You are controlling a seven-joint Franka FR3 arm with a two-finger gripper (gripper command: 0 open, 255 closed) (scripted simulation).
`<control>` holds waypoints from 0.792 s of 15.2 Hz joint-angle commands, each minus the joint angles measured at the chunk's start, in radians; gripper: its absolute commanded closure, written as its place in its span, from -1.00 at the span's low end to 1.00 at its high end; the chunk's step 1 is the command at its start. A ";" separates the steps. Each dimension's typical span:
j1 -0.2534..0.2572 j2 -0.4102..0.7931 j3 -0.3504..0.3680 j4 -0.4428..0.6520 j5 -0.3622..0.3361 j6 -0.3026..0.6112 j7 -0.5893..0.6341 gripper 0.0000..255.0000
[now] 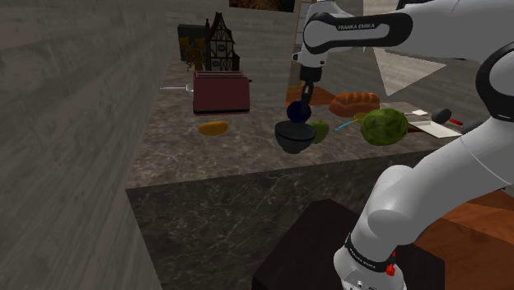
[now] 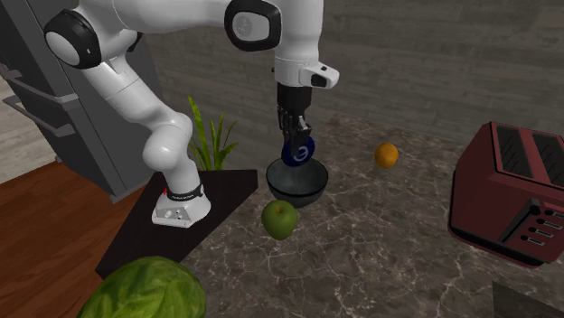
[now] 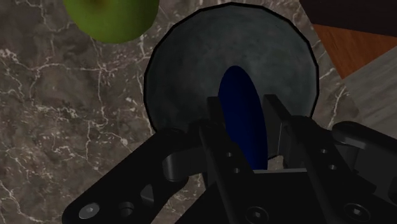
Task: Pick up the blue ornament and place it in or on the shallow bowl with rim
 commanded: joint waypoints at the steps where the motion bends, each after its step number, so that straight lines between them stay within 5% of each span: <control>1: -0.001 0.001 -0.003 -0.025 -0.001 0.027 0.002 1.00; 12: -0.003 0.000 -0.009 -0.083 -0.007 0.084 0.005 1.00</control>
